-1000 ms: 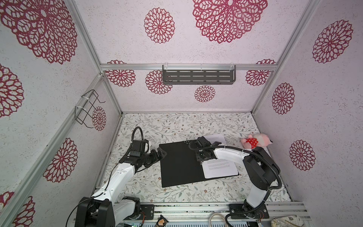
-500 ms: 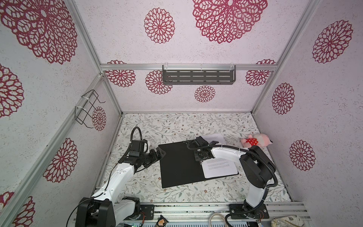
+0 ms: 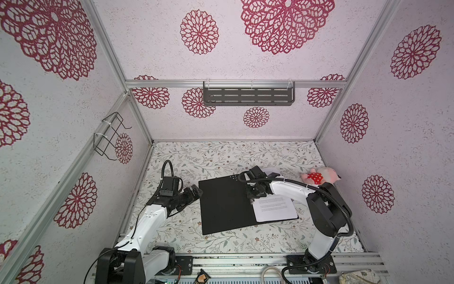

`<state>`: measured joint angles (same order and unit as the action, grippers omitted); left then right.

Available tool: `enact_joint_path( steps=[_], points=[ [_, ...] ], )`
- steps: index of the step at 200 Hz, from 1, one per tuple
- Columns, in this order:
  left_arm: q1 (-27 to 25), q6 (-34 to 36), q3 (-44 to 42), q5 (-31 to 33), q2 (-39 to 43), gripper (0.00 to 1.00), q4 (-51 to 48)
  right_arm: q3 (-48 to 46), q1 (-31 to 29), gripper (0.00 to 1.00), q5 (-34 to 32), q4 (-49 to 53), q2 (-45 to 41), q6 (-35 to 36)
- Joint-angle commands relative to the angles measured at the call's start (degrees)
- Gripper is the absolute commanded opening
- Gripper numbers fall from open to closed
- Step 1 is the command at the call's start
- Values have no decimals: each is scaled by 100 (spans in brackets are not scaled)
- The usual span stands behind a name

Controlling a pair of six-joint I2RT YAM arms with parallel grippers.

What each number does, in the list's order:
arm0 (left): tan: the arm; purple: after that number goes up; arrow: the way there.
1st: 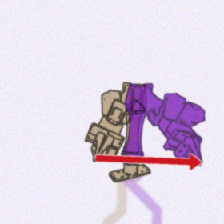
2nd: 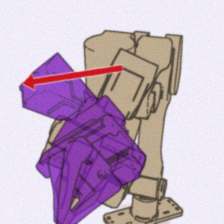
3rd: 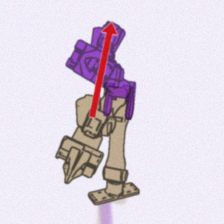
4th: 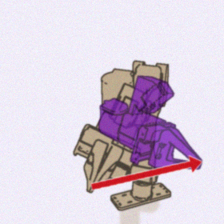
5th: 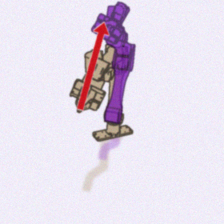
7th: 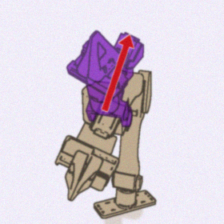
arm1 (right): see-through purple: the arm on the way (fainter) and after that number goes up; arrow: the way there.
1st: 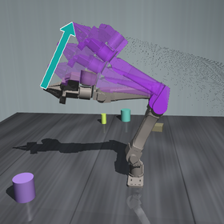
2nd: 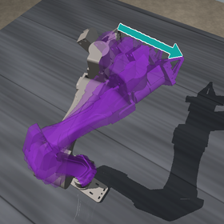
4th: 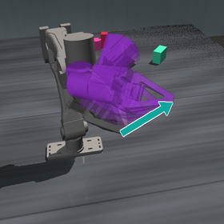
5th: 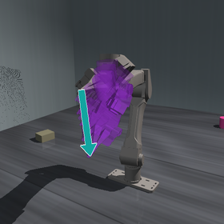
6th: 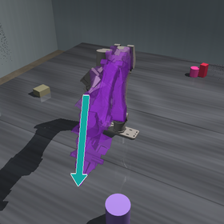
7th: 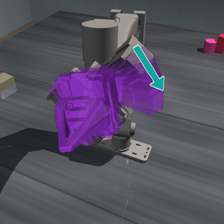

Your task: Put the files into the folder

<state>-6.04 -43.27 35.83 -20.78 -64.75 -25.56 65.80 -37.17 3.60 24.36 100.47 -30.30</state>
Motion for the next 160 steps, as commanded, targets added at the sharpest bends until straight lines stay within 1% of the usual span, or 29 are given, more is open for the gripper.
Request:
enact_joint_path(
  steps=[1,28,56,80,103,114,137,160],
  points=[
    [42,-148,-33,-179,-7,99,246,145,188,0,581,-72,-557,-206],
    [42,-158,6,-343,26,99,354,72,372,0,908,-185,-714,-290],
    [76,-116,68,-346,62,99,363,-130,563,0,1266,-436,-917,-443],
    [147,-103,97,-595,50,99,543,-164,605,0,1460,-491,-1009,-467],
    [165,-130,127,-1105,-61,98,837,-230,631,0,1550,-595,-1079,-523],
    [165,-162,159,-1474,-153,99,985,-234,629,0,1547,-608,-1090,-536],
    [156,-444,56,-2255,-405,99,1670,-295,640,0,1630,-744,-1088,-588],
    [152,-514,82,-2601,-582,99,1929,-337,634,0,1685,-828,-1044,-608]
  ],
)
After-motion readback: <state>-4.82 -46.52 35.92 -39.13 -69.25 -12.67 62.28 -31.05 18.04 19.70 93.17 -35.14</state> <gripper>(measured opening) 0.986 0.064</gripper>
